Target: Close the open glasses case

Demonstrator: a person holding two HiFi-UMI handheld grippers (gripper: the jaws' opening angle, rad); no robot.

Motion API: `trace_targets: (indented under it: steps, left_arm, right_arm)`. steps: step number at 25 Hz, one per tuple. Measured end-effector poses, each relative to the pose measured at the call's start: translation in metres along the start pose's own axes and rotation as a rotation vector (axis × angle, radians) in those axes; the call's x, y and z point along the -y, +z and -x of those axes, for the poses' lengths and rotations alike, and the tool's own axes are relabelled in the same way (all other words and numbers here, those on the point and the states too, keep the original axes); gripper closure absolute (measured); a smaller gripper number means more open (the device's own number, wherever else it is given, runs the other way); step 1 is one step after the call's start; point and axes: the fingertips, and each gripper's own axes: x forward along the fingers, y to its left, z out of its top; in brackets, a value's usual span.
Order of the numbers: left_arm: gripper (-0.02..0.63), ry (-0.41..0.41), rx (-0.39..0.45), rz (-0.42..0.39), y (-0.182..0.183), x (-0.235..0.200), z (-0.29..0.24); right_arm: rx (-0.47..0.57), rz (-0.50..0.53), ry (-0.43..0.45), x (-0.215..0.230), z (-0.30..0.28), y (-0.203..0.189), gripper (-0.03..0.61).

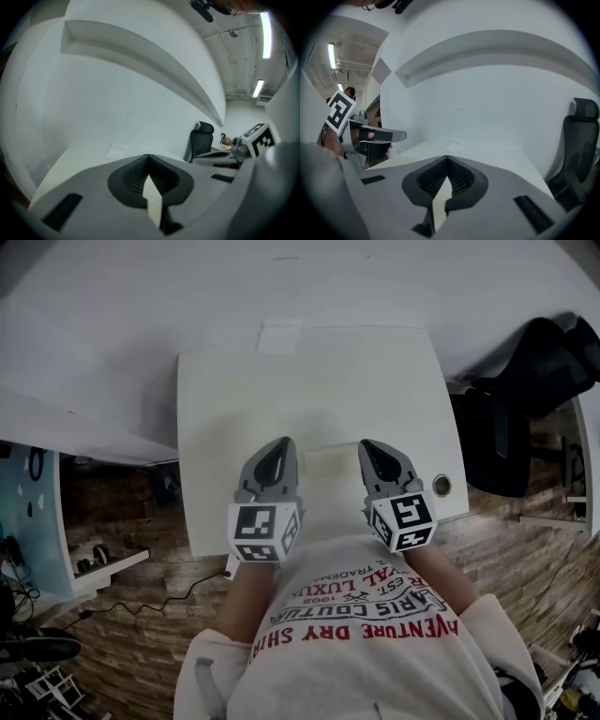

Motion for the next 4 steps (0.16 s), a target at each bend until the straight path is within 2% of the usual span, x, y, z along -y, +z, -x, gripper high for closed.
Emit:
trace_targets:
  steps: [4]
  left_arm:
    - [0.615,-0.007,0.001,-0.007,0.0011,0.0009,0.0001]
  right_arm:
    - [-0.006,0.001,0.001,-0.0025,-0.0009,-0.0010,0.566]
